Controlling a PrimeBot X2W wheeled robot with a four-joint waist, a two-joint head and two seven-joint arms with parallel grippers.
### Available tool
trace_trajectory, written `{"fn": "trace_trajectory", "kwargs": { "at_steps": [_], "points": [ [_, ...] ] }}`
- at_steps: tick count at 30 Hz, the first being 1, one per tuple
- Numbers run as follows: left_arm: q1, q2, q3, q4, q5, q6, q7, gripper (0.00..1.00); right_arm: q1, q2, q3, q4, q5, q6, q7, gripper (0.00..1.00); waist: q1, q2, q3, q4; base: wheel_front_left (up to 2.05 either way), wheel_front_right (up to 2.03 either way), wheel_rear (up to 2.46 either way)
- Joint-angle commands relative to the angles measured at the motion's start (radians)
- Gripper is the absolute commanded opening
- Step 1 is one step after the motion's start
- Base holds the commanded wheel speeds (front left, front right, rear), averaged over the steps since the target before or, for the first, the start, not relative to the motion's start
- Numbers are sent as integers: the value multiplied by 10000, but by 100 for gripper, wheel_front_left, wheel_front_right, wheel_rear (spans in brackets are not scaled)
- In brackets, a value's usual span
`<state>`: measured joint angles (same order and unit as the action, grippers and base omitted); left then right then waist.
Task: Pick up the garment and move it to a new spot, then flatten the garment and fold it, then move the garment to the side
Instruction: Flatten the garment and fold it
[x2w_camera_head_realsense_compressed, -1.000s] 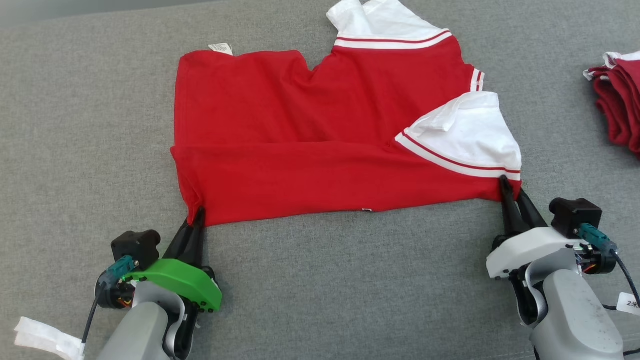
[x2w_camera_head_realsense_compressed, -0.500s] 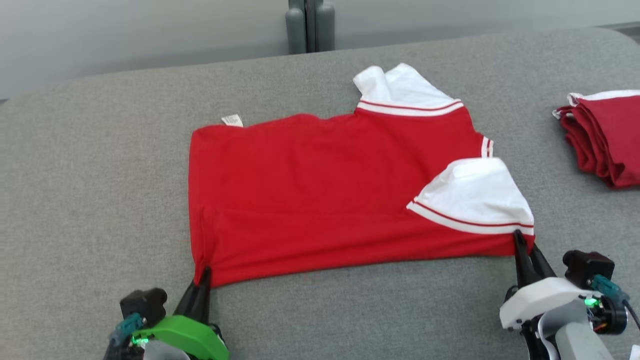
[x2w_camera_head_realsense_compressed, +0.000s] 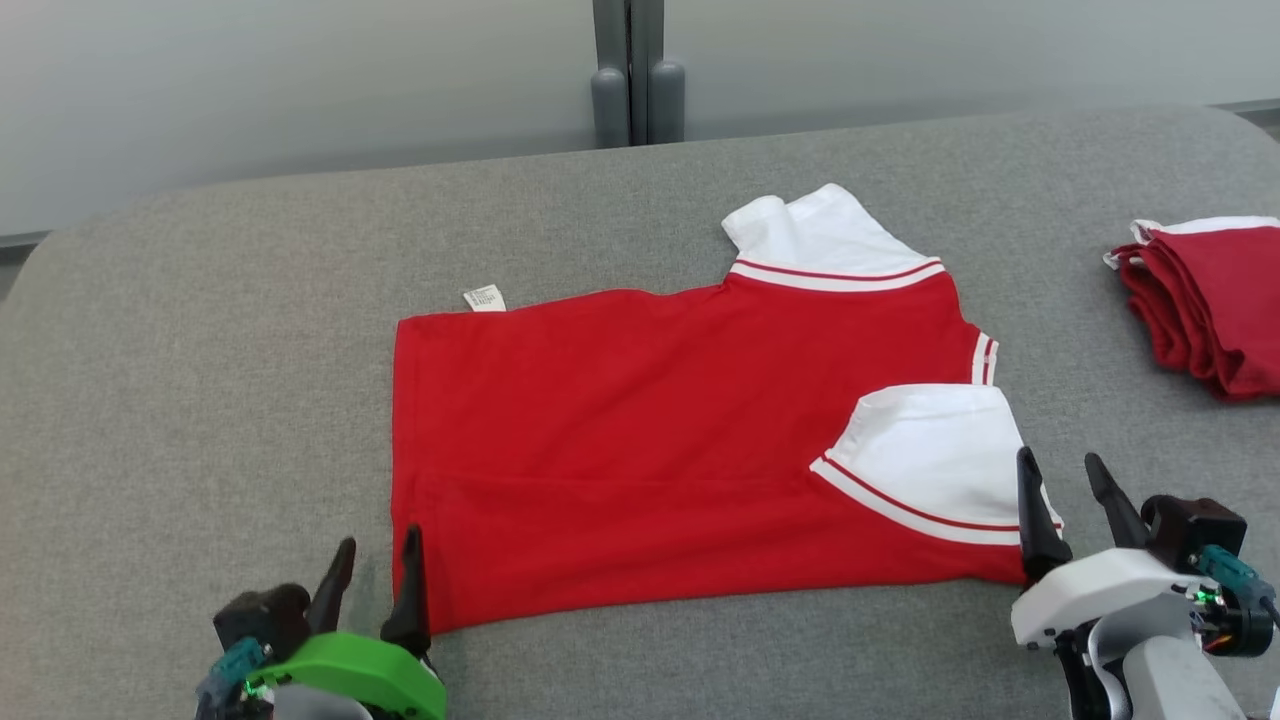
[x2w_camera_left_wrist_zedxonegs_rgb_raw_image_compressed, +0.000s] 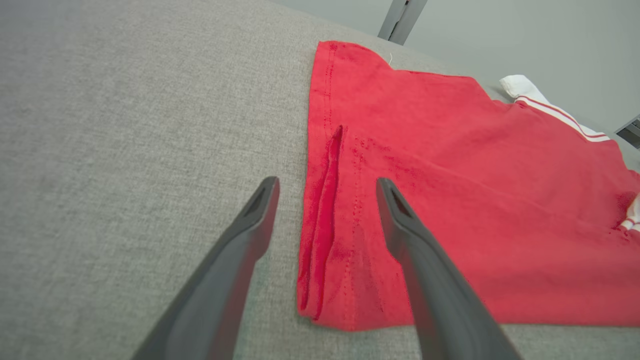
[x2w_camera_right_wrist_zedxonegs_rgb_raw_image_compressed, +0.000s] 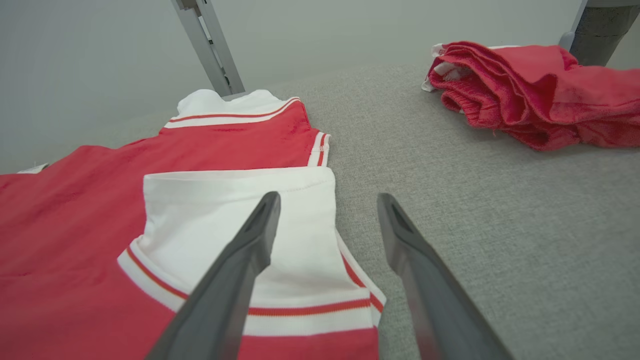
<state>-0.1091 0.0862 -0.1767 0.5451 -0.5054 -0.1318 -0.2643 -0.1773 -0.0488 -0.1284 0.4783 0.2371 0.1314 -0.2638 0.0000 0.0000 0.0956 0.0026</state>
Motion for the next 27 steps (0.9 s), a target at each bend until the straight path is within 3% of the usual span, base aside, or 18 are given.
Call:
{"fn": "trace_trajectory", "kwargs": {
  "at_steps": [1,7,11,15,20,27],
  "points": [
    [-312,62,73,-133,78,22,6,100,-198,-46,-59,-92,-105,-17,-3,100,0,0,388,74,0,0,0],
    [-1917,592,-107,-231,216,22,4,100,-1331,-41,82,-252,-535,-17,-3,100,0,0,1229,47,0,0,0],
    [-3368,1099,-638,598,-168,22,4,100,-2345,-43,504,-68,-814,-17,-3,100,0,0,1883,-111,0,0,0],
    [-4908,1645,-1910,1688,-985,22,236,100,-3502,-41,1011,208,-1117,-17,-3,100,0,0,2608,-338,0,0,0],
    [-6035,2178,-2791,2596,-1619,22,260,100,-4447,-44,1326,589,-1427,-17,12,100,0,0,3188,-537,0,0,0],
    [-7003,2527,-3944,3185,-2502,22,397,100,-6149,-39,1369,1090,-2243,-17,741,100,0,0,3747,-652,0,0,0]
  ]
}}
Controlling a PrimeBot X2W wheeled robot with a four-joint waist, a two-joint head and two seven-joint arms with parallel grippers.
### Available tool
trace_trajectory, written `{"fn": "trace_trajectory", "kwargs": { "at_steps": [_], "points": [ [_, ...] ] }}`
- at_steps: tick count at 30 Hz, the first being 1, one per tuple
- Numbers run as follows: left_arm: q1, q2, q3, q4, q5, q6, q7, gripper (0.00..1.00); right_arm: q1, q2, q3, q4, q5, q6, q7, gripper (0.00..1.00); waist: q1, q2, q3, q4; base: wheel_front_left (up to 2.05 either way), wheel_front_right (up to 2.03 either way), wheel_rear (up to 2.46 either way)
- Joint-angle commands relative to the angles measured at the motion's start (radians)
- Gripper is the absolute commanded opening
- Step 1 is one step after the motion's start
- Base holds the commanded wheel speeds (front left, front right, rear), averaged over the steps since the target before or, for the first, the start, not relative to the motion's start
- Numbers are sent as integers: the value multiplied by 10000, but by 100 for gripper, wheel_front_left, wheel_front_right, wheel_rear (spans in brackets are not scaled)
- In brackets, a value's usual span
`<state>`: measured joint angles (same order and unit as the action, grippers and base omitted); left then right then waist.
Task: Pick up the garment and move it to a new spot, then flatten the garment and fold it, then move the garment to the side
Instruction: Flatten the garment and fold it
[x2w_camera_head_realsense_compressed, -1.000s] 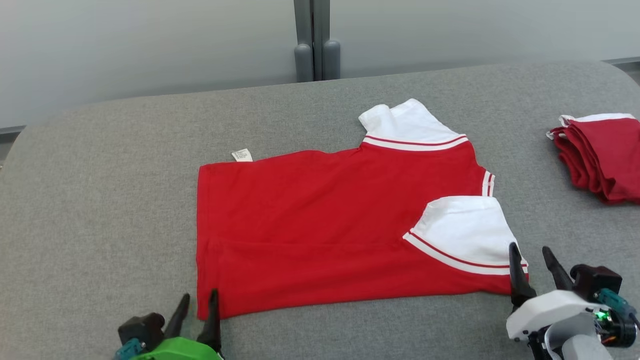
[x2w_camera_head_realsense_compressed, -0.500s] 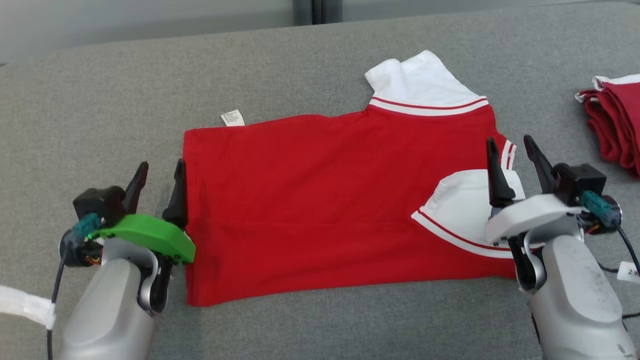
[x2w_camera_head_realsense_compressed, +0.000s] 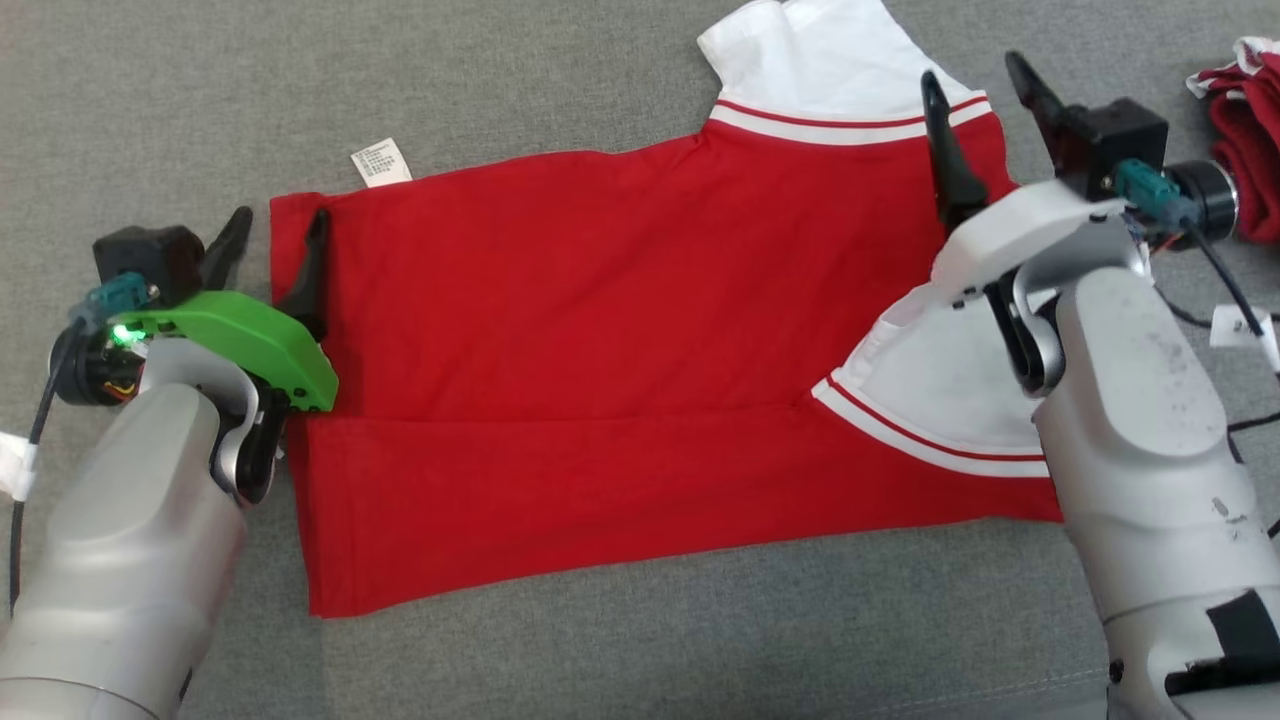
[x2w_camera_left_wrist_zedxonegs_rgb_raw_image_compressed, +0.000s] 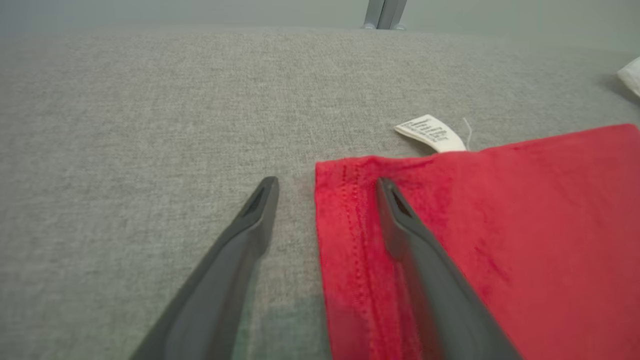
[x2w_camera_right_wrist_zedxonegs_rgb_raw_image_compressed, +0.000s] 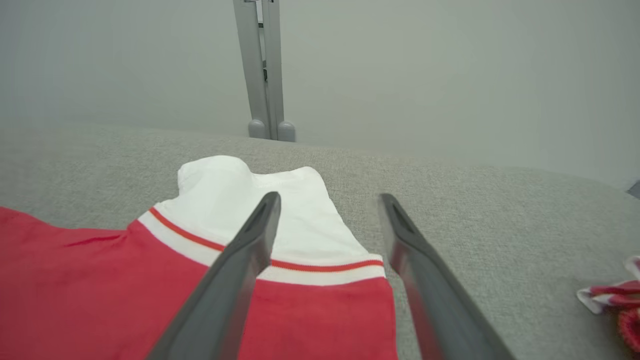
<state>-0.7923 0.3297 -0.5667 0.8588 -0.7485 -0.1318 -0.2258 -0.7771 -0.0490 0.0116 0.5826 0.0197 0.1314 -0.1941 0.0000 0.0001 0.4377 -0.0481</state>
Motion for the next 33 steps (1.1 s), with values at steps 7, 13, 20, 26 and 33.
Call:
{"fn": "trace_trajectory", "kwargs": {
  "at_steps": [7,13,20,26,33],
  "points": [
    [-877,63,-1587,357,-620,22,-6,0,-2438,-292,-313,1465,-1255,-17,1753,100,0,-1,823,291,0,0,0],
    [-1137,95,-2648,-270,-1100,20,-130,0,-3549,-567,-603,2800,-1385,-17,2671,100,0,-1,948,899,0,0,0],
    [-1499,223,-3379,-1226,-1423,21,-378,0,-4438,-808,-985,4048,-1571,-17,3534,100,0,-1,1074,1654,0,0,0],
    [-1652,208,-3136,-1984,-1245,21,-394,0,-4846,-712,-1431,4742,-1757,-17,3803,100,0,-1,1348,2014,0,0,0],
    [-1398,165,-2750,-2622,-883,21,-391,0,-5026,-704,-2261,4865,-2785,-17,3982,37,0,-1,1564,2125,0,0,0]
  ]
}}
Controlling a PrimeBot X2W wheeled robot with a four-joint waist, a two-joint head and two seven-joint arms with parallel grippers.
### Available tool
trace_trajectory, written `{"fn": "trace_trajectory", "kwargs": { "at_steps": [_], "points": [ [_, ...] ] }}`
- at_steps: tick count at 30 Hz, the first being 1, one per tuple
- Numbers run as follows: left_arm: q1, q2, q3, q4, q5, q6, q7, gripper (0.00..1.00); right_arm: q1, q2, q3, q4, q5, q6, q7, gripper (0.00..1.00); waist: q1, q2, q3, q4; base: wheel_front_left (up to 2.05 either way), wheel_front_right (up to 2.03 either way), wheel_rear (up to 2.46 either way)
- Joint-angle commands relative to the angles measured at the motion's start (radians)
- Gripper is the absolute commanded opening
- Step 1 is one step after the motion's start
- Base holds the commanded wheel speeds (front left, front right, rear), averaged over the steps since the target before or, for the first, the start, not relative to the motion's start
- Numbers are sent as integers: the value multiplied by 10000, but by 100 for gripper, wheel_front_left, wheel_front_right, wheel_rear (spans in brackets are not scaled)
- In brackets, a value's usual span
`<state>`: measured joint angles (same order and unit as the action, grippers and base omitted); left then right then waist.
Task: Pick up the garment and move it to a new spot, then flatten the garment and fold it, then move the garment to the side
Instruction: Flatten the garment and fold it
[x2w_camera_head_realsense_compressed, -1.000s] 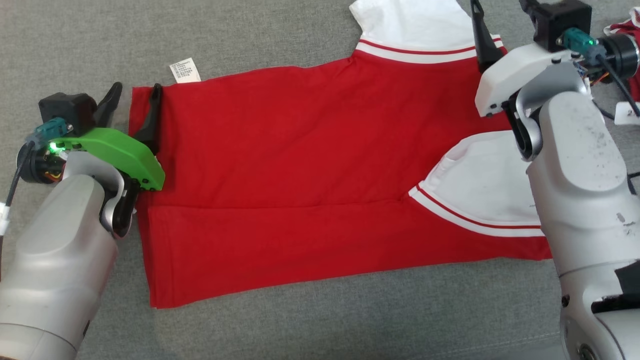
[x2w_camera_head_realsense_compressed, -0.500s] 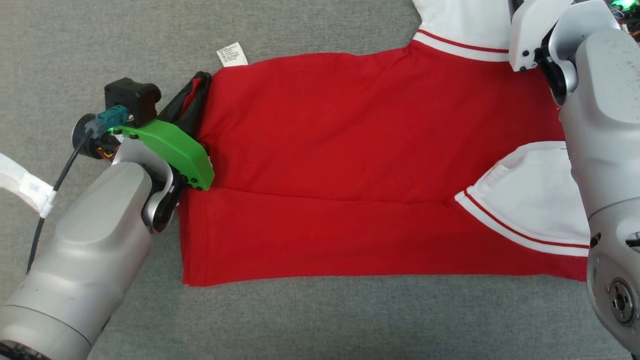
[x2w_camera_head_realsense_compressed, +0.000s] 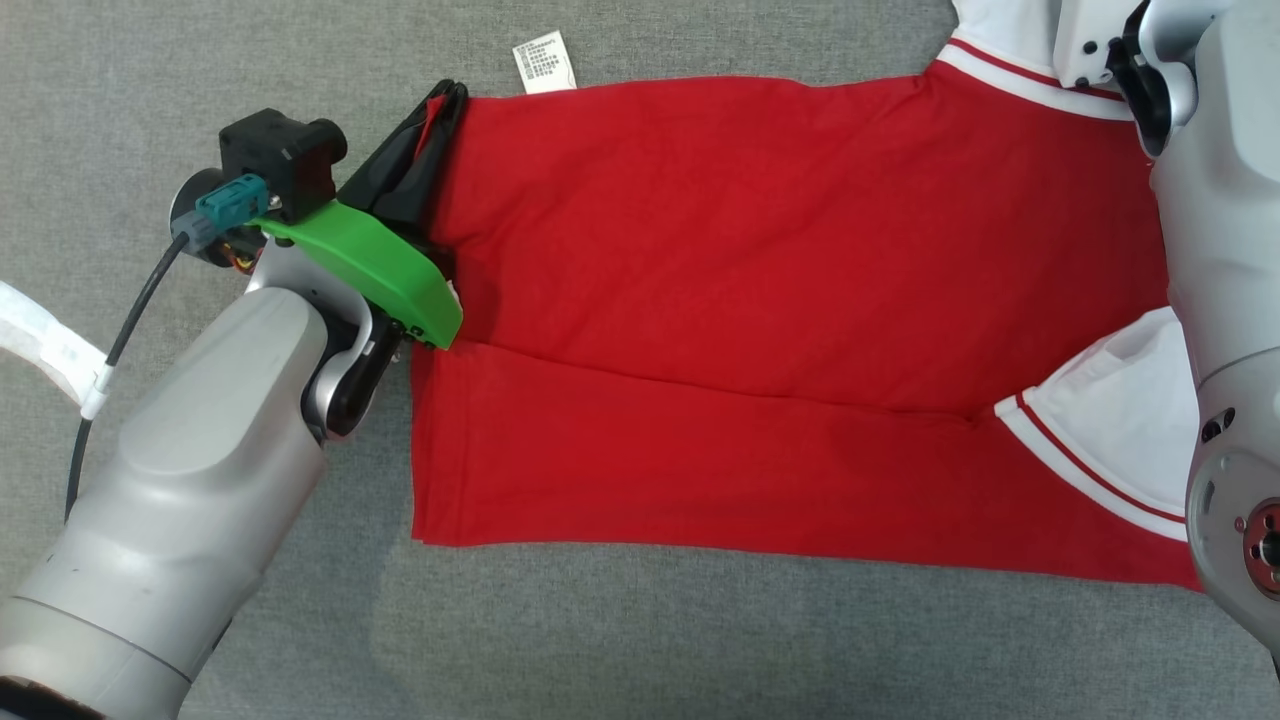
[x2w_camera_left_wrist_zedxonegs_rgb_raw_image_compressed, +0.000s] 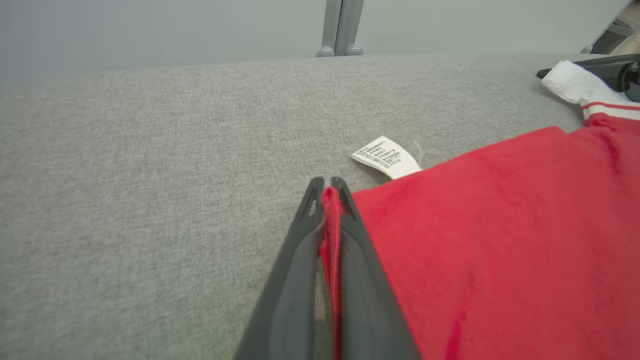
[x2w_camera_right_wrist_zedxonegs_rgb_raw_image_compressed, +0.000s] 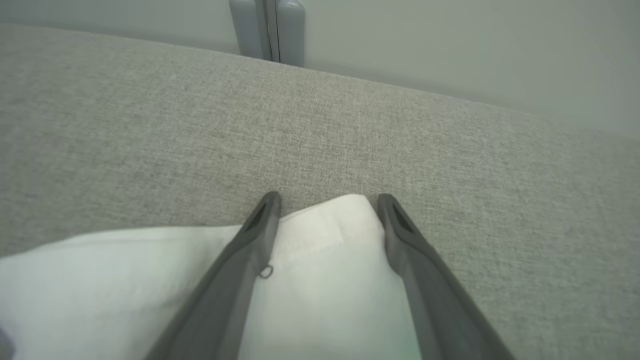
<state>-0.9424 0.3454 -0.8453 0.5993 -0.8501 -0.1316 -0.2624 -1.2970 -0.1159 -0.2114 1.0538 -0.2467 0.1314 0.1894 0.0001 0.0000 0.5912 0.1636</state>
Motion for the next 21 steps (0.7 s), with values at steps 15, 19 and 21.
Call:
{"fn": "trace_trajectory", "kwargs": {
  "at_steps": [15,19,21],
  "points": [
    [595,29,1048,-225,500,19,-27,0,545,498,-2041,-1262,-1516,-18,-1407,0,-1,0,-394,-265,0,0,0],
    [944,-22,1576,-317,878,19,-27,0,718,592,-2199,-1122,-1225,-18,-2397,0,-1,0,-787,-446,0,0,0],
    [1195,-56,1795,-310,1016,19,-27,0,804,603,-2178,-1030,-970,-17,-2976,0,-1,0,-1030,-562,0,0,0]
  ]
}}
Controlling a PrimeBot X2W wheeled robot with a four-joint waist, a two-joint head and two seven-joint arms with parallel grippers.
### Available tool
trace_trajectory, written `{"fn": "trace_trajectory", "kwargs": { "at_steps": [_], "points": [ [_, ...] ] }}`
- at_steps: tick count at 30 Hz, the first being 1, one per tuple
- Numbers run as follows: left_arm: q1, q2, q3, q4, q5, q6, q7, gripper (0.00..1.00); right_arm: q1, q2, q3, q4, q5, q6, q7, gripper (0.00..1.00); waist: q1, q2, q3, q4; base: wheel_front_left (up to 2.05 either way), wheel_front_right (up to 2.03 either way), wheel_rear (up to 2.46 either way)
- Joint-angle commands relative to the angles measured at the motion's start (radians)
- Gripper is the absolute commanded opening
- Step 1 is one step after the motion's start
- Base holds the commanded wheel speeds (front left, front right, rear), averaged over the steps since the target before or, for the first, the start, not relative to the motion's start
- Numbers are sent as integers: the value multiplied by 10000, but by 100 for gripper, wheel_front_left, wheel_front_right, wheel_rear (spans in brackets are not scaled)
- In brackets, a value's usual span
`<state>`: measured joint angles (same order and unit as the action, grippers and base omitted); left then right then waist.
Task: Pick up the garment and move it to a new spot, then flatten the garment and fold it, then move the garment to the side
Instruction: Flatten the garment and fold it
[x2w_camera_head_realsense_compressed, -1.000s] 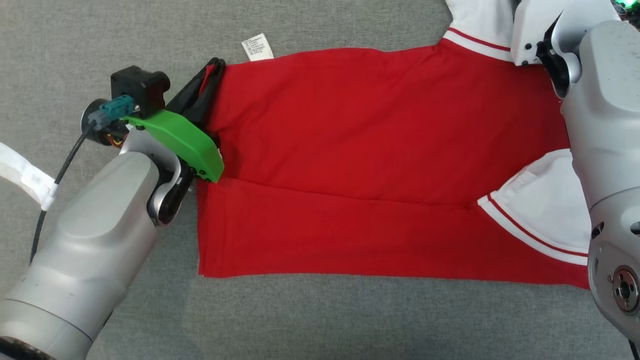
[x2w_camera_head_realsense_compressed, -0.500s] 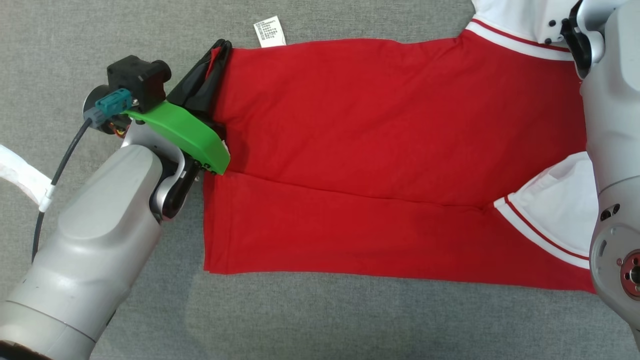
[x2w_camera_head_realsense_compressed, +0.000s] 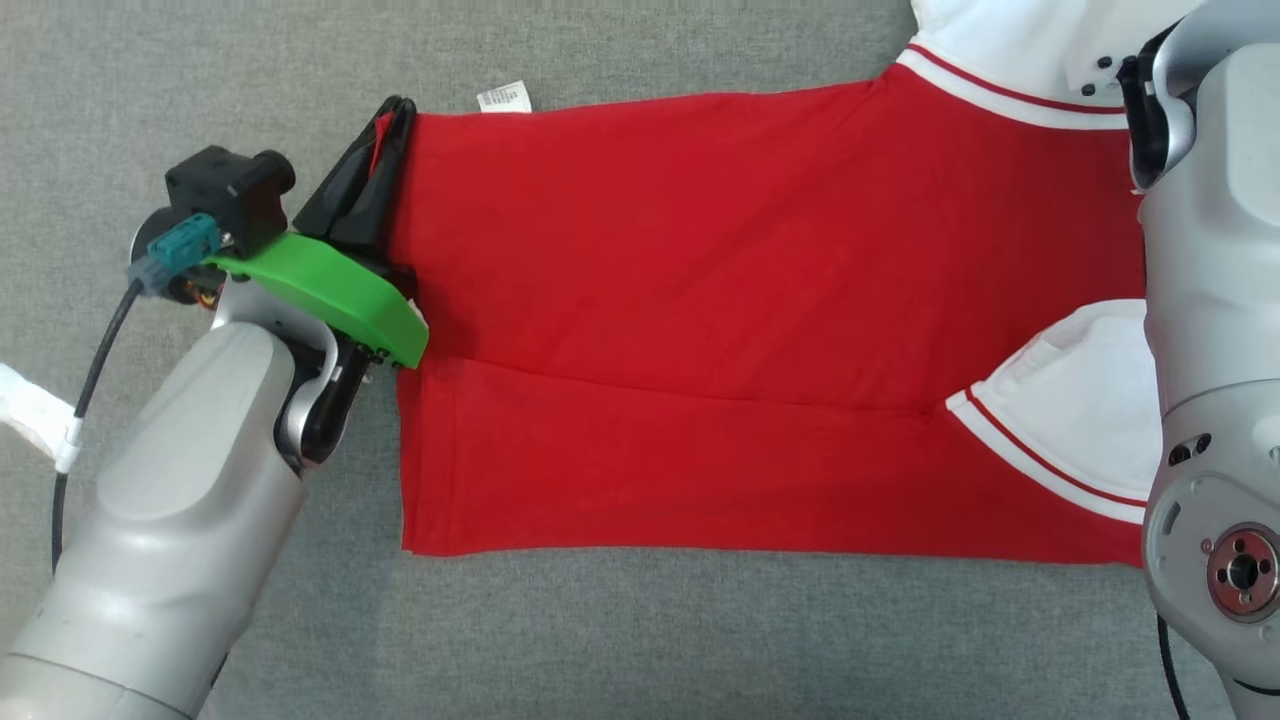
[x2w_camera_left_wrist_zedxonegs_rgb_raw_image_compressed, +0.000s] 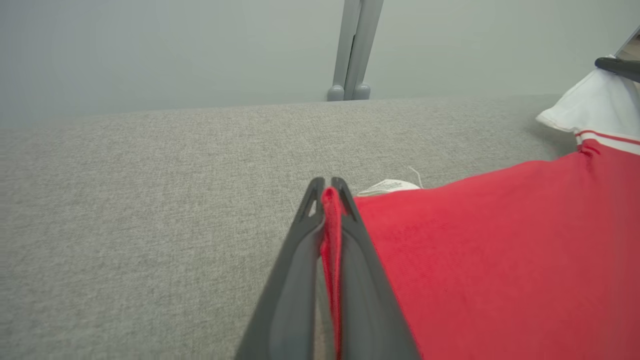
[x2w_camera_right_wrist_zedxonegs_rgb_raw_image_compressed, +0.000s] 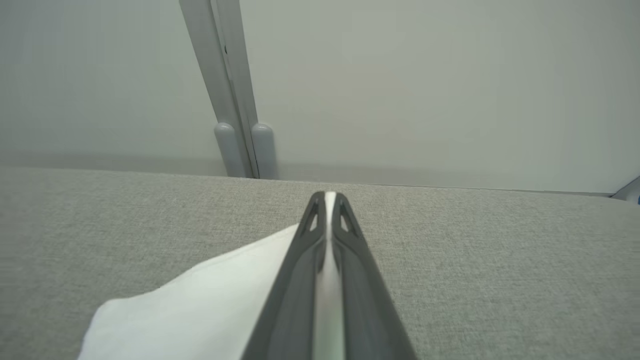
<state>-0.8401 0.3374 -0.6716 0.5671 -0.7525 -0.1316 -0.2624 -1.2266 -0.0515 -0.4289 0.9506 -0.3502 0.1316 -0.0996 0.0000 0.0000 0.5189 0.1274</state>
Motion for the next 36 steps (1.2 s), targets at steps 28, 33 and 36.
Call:
{"fn": "trace_trajectory", "kwargs": {
  "at_steps": [28,33,36],
  "points": [
    [3943,-781,2146,765,1979,19,-26,0,6878,-820,3741,-2971,7266,-19,-877,0,0,0,-3622,-1329,0,0,0],
    [4609,-939,2542,935,2361,19,-26,0,8188,-778,3783,-3388,7681,-19,-625,0,0,0,-3800,-1426,0,0,0],
    [5037,-1098,2870,1090,2568,20,-26,84,8611,-748,3795,-3348,7697,-19,-663,4,0,0,-3869,-1453,0,0,0]
  ]
}}
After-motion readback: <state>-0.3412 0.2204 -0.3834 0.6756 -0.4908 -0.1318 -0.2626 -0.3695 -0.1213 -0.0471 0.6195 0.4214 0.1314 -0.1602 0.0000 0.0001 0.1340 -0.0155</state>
